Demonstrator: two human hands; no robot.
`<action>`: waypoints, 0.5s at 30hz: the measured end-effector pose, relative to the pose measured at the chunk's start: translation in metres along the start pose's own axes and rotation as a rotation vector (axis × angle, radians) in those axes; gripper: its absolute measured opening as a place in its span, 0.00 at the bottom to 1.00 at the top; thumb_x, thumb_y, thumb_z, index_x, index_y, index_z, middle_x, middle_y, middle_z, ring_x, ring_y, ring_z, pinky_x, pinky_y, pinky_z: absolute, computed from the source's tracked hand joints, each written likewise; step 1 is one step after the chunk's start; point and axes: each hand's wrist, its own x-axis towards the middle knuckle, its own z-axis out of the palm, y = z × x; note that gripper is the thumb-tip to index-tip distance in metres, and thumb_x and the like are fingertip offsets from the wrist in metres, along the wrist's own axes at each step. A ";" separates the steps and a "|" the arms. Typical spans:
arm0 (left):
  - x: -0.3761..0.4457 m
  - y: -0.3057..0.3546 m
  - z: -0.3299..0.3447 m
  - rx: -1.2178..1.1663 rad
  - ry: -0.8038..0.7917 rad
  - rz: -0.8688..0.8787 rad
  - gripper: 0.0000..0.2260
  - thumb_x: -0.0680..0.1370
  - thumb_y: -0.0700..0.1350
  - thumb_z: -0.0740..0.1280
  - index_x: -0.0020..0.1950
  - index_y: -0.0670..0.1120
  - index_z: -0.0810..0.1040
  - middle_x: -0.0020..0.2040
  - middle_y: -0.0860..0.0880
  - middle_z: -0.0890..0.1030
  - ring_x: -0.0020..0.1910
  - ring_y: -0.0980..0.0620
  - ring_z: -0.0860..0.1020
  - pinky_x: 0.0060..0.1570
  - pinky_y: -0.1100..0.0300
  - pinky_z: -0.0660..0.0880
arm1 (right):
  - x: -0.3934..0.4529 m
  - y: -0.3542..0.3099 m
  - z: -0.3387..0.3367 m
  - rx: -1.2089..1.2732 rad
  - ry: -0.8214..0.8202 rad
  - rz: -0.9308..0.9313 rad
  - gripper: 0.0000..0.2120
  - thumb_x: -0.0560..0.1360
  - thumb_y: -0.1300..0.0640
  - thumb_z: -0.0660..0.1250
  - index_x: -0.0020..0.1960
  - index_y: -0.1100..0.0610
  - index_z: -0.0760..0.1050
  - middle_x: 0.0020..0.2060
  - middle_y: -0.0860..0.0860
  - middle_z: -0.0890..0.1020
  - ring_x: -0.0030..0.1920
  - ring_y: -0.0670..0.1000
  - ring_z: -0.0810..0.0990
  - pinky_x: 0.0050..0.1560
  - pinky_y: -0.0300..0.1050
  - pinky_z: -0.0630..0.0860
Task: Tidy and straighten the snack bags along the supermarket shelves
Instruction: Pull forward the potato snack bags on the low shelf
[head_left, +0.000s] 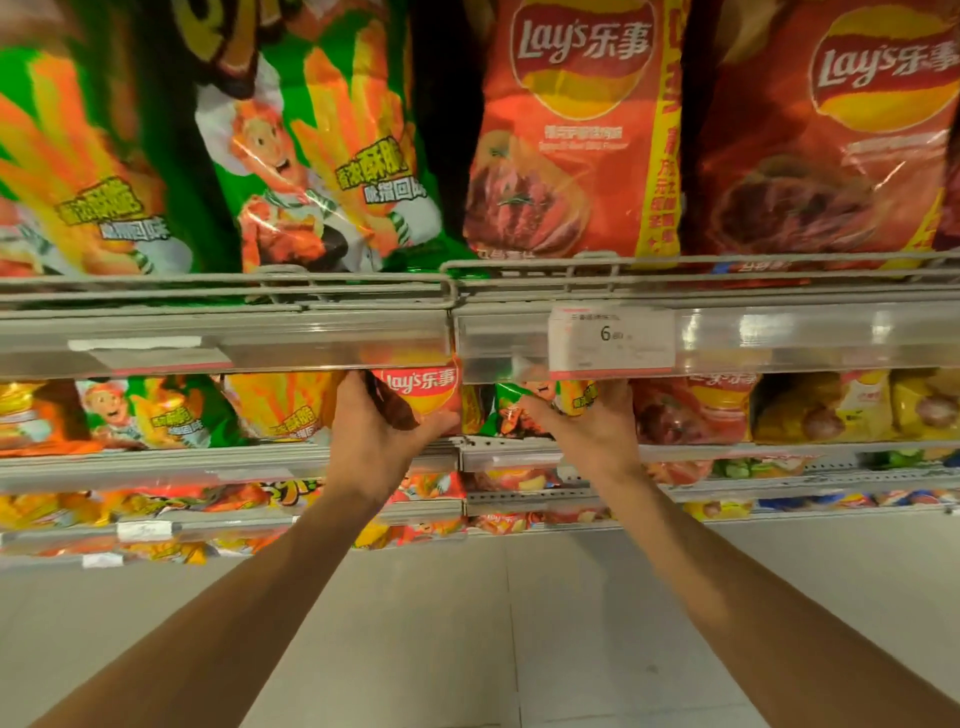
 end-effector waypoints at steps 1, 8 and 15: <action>0.006 -0.003 -0.001 0.004 -0.033 -0.002 0.34 0.62 0.50 0.83 0.62 0.47 0.70 0.48 0.55 0.78 0.45 0.60 0.77 0.45 0.69 0.76 | 0.006 0.002 0.003 0.003 -0.027 0.043 0.50 0.64 0.39 0.81 0.77 0.56 0.62 0.71 0.53 0.72 0.72 0.54 0.69 0.73 0.43 0.65; 0.043 -0.010 -0.004 -0.022 -0.172 -0.114 0.31 0.58 0.50 0.84 0.58 0.49 0.76 0.47 0.58 0.82 0.46 0.63 0.80 0.43 0.73 0.75 | 0.017 0.007 0.009 0.055 -0.005 0.195 0.50 0.59 0.38 0.83 0.72 0.51 0.63 0.64 0.48 0.80 0.65 0.54 0.78 0.62 0.42 0.71; 0.041 -0.003 -0.006 -0.106 -0.155 -0.254 0.27 0.58 0.49 0.83 0.53 0.46 0.79 0.43 0.49 0.86 0.35 0.52 0.85 0.35 0.59 0.82 | 0.005 -0.006 0.003 0.151 0.072 0.136 0.44 0.59 0.40 0.84 0.69 0.50 0.71 0.59 0.43 0.81 0.59 0.45 0.79 0.56 0.30 0.71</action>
